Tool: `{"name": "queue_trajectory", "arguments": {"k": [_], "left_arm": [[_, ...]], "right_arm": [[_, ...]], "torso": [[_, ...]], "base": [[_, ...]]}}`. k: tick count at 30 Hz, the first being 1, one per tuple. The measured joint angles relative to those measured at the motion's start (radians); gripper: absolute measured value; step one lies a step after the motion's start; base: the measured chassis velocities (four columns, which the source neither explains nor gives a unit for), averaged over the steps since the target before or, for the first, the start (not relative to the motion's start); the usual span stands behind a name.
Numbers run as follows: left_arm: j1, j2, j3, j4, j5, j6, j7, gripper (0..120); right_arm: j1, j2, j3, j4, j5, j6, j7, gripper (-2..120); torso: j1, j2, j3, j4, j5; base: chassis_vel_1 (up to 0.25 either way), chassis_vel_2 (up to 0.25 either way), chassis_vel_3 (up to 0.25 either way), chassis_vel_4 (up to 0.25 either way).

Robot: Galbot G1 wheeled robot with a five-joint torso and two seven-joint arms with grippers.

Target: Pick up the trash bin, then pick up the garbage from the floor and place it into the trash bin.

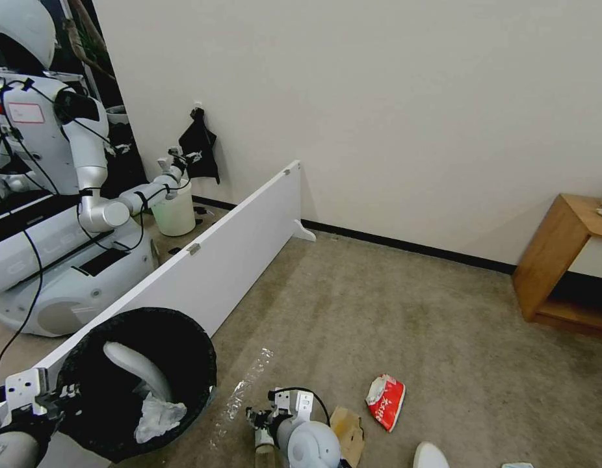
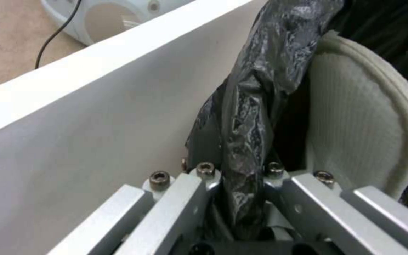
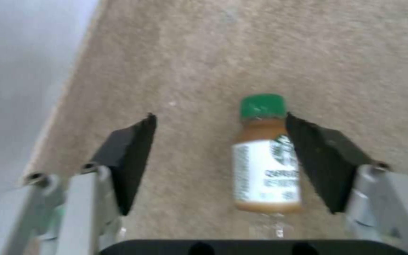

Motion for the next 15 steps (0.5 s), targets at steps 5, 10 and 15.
{"name": "queue_trajectory", "arguments": {"k": [5,10,15], "left_arm": [[-0.003,0.002,0.000,0.002,-0.003,0.000,0.000,3],[-0.007,0.002,0.005,0.003,-0.003,0.000,-0.001,3],[-0.006,0.002,0.005,0.003,-0.003,0.000,-0.003,3]], "right_arm": [[-0.006,-0.027,-0.004,0.022,0.010,-0.022,0.050,90],[-0.008,-0.032,-0.004,0.024,0.058,-0.042,0.093,99],[-0.010,-0.019,0.006,-0.001,0.075,-0.048,0.102,100]], "torso": [[0.000,0.000,0.000,-0.0001,0.0000],[0.000,0.000,0.000,0.0000,0.0000],[0.000,0.000,0.000,-0.0001,0.0000]], "base": [[0.000,0.000,0.000,0.000],[0.000,0.000,0.000,0.000],[0.000,0.000,0.000,0.000]]}}
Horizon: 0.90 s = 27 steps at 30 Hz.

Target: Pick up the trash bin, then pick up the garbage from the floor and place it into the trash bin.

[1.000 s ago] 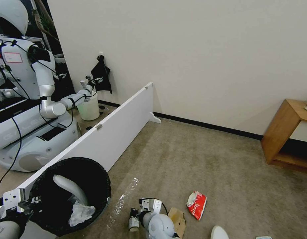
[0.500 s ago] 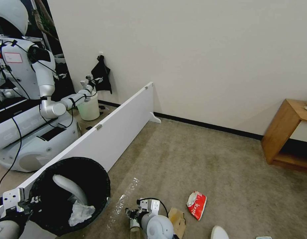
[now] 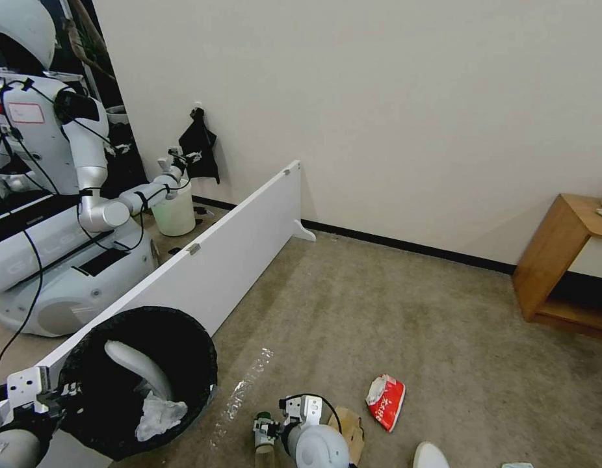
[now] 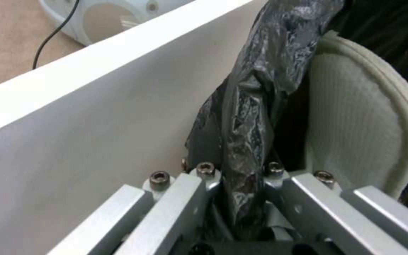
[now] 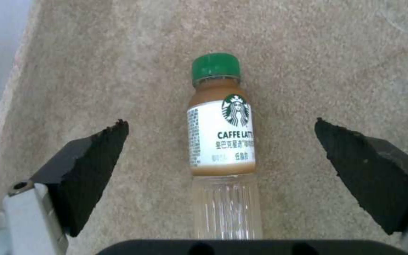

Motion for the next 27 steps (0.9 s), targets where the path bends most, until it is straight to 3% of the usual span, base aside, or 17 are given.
{"name": "queue_trajectory", "arguments": {"k": [27], "left_arm": [[0.006,-0.003,-0.004,-0.005,0.000,0.000,0.000,3]], "right_arm": [[0.034,0.055,0.017,-0.102,-0.054,-0.005,-0.023,100]], "torso": [[0.000,0.000,0.000,0.0000,-0.0001]], "base": [[0.000,0.000,0.000,0.000]]}}
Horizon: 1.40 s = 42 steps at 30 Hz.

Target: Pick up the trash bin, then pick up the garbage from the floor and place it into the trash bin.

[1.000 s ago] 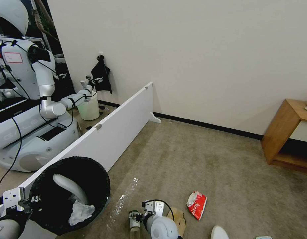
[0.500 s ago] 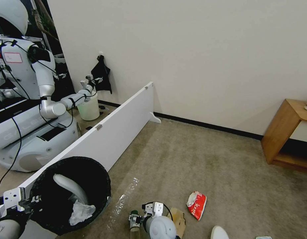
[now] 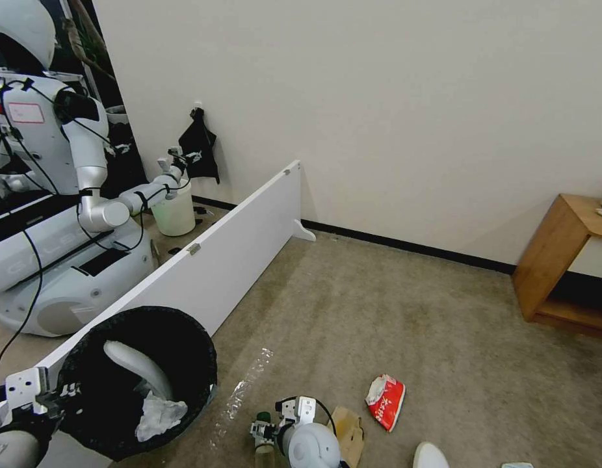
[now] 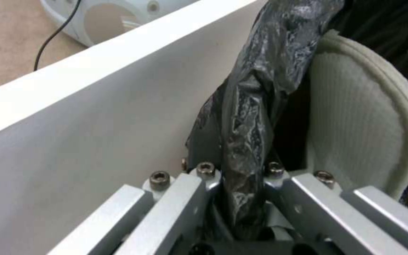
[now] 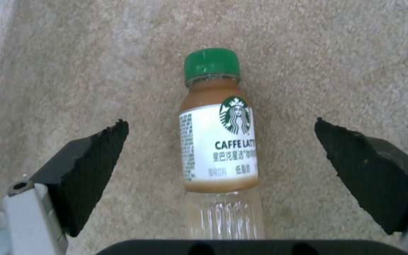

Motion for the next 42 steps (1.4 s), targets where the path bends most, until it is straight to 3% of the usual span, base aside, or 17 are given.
{"name": "queue_trajectory", "arguments": {"k": [42], "left_arm": [[0.008,-0.005,0.008,-0.013,0.006,0.000,-0.005,3]], "right_arm": [[0.027,0.034,0.031,-0.172,-0.166,0.018,-0.103,100]], "torso": [[0.000,0.000,0.000,0.0000,0.0001]], "base": [[0.000,0.000,0.000,0.000]]}}
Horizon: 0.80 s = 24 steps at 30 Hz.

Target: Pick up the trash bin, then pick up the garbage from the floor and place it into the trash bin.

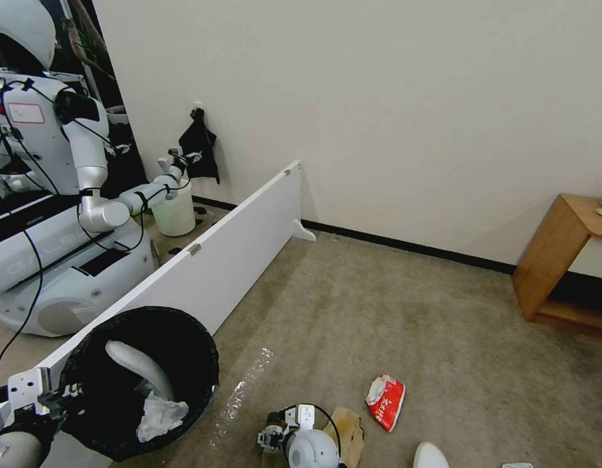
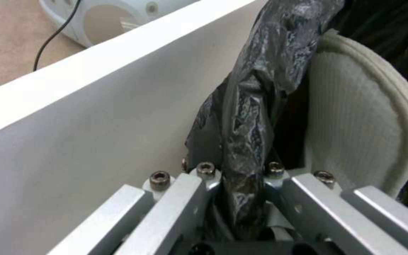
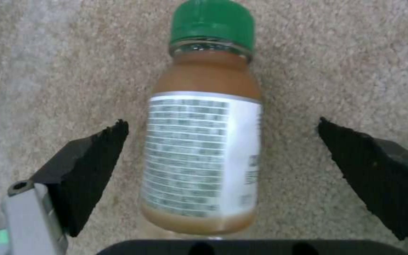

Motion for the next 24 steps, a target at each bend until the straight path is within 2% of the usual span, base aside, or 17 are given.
{"name": "queue_trajectory", "arguments": {"k": [15,20,23,24], "left_arm": [[-0.005,0.005,-0.002,0.000,-0.003,0.000,0.000,3],[-0.006,0.005,-0.002,0.003,-0.003,0.000,0.000,3],[-0.007,0.005,-0.002,0.003,-0.004,0.000,0.000,3],[-0.008,0.005,-0.002,0.003,-0.004,0.000,0.000,3]], "right_arm": [[-0.002,-0.001,-0.005,0.014,0.007,-0.001,0.004,99],[-0.006,-0.001,-0.013,0.029,0.017,-0.002,0.004,79],[-0.006,-0.001,-0.014,0.033,0.019,-0.002,0.004,73],[-0.006,-0.001,-0.015,0.036,0.021,-0.002,0.005,64]], "torso": [[0.000,0.000,0.000,0.0001,-0.0002],[0.000,0.000,0.000,0.0001,-0.0002],[0.000,0.000,0.000,0.0001,-0.0002],[0.000,0.000,0.000,0.0001,-0.0002]], "base": [[0.000,0.000,0.000,0.000],[0.000,0.000,0.000,0.000],[0.000,0.000,0.000,0.000],[0.000,0.000,0.000,0.000]]}}
